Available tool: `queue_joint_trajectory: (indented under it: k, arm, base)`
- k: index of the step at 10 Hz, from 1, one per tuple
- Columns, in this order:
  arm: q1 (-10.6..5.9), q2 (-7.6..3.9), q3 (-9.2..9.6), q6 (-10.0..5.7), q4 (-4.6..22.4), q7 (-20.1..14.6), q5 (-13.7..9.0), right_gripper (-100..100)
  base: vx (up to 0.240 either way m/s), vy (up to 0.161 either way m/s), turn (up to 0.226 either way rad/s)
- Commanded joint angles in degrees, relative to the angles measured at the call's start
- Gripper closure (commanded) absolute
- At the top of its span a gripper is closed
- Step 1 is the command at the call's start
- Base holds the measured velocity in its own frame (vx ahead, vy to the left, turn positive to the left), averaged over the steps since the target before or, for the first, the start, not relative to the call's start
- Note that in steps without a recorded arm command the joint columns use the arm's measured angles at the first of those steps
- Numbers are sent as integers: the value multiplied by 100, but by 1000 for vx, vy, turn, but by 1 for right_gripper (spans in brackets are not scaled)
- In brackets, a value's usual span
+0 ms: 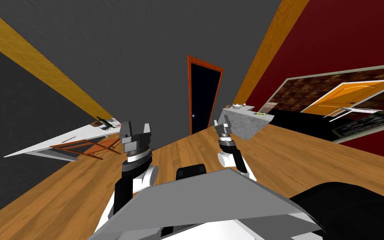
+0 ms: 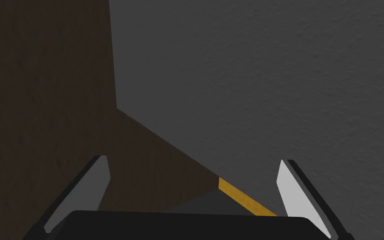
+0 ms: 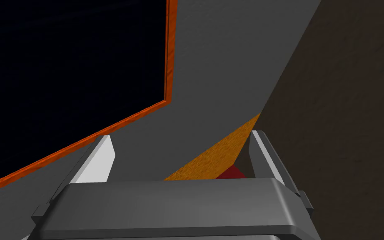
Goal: Pull the door open
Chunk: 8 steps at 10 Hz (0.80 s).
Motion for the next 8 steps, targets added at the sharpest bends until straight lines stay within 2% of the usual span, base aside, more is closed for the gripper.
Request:
queue_joint_trajectory:
  k: [1, 8]
  arm:
    - [-49, -31, -22, -57, 165, 125, 46, -100]
    - [-289, -154, -130, -335, 975, 738, 272, -100]
  base:
    - [62, -91, 74]
    - [96, 1, 16]
